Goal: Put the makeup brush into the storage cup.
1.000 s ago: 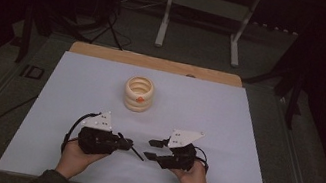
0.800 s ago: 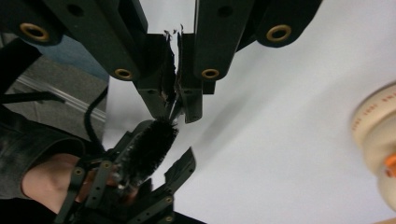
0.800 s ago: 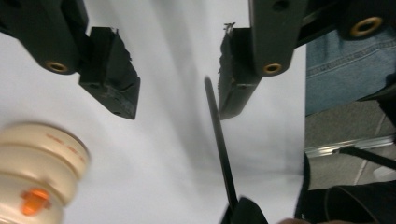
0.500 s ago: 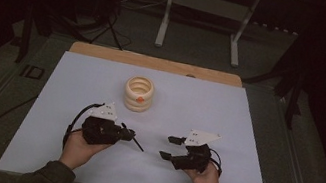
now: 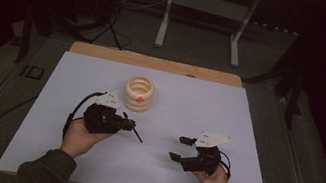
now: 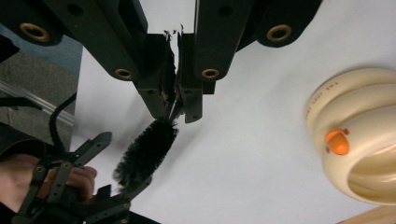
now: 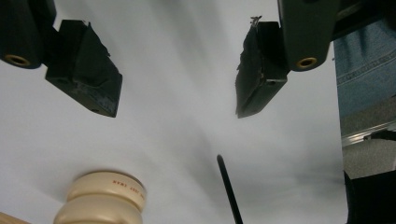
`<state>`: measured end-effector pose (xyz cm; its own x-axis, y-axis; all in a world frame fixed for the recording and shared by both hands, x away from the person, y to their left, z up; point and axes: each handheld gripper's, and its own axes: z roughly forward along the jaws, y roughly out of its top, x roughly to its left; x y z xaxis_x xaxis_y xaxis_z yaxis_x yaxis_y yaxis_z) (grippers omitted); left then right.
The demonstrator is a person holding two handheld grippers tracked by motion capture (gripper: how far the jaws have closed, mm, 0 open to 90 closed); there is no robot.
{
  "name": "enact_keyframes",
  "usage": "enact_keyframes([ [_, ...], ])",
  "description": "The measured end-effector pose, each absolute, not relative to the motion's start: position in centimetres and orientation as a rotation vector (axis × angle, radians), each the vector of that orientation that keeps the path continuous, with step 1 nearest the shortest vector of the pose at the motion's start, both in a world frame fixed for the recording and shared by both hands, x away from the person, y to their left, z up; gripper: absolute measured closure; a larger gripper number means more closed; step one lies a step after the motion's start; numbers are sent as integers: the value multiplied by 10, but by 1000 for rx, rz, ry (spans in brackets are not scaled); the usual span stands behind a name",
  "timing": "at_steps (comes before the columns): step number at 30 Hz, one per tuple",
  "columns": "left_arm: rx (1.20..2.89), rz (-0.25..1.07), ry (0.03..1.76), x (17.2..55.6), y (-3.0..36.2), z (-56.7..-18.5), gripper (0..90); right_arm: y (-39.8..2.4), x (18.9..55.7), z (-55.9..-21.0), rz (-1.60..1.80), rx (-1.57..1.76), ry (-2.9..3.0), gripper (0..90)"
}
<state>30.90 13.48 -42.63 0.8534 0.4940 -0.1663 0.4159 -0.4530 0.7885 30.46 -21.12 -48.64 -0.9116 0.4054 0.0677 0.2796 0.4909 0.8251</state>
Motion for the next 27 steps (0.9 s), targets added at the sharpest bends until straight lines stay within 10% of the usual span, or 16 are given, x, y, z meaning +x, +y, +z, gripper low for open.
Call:
enact_keyframes([
  [27,2113,112,716,349,140,-404,857,-230,309,-487,1372,648,2563,253],
])
